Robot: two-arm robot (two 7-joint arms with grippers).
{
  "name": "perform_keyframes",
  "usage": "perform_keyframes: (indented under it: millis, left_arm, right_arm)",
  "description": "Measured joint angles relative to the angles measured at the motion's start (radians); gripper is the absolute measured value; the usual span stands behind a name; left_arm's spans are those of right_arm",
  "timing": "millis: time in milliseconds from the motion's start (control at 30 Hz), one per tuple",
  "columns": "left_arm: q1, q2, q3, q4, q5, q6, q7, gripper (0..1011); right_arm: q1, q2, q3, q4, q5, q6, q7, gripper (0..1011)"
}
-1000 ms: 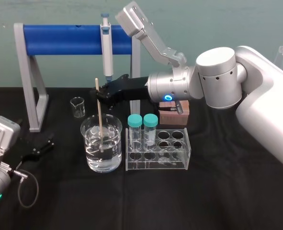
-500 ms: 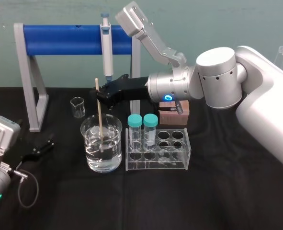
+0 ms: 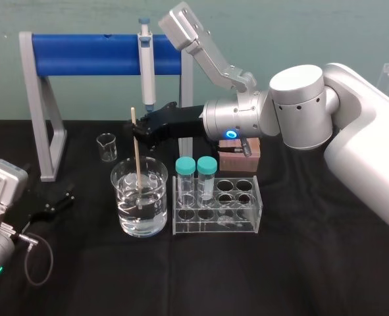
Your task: Hold the thermometer with one hand and immerse one end into the beaker, then reinsert it into the test tube rack.
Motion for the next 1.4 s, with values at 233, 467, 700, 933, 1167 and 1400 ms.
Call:
perform_keyframes:
  millis: [233,467,700,933,1167,1400]
  left_arm:
    - [0.000,0.000,0.000,0.000,0.000,0.000,0.000,1004]
    - [0.000,0.000,0.000,0.000,0.000,0.000,0.000,1004]
    - [0.000,0.000,0.000,0.000,0.000,0.000,0.000,1004]
    - [0.000,0.000,0.000,0.000,0.000,0.000,0.000,1004]
    - [0.000,0.000,0.000,0.000,0.000,0.000,0.000,1004]
    - [0.000,0.000,0.000,0.000,0.000,0.000,0.000,1004]
  right_arm:
    - [0.000,0.000,0.000,0.000,0.000,0.000,0.000,48]
    - [0.000,0.000,0.000,0.000,0.000,0.000,0.000,48]
    - [0.000,0.000,0.000,0.000,0.000,0.000,0.000,48]
    - [0.000,0.000,0.000,0.000,0.000,0.000,0.000,48]
    - [0.000,0.000,0.000,0.000,0.000,0.000,0.000,48]
    - [0.000,0.000,0.000,0.000,0.000,0.000,0.000,48]
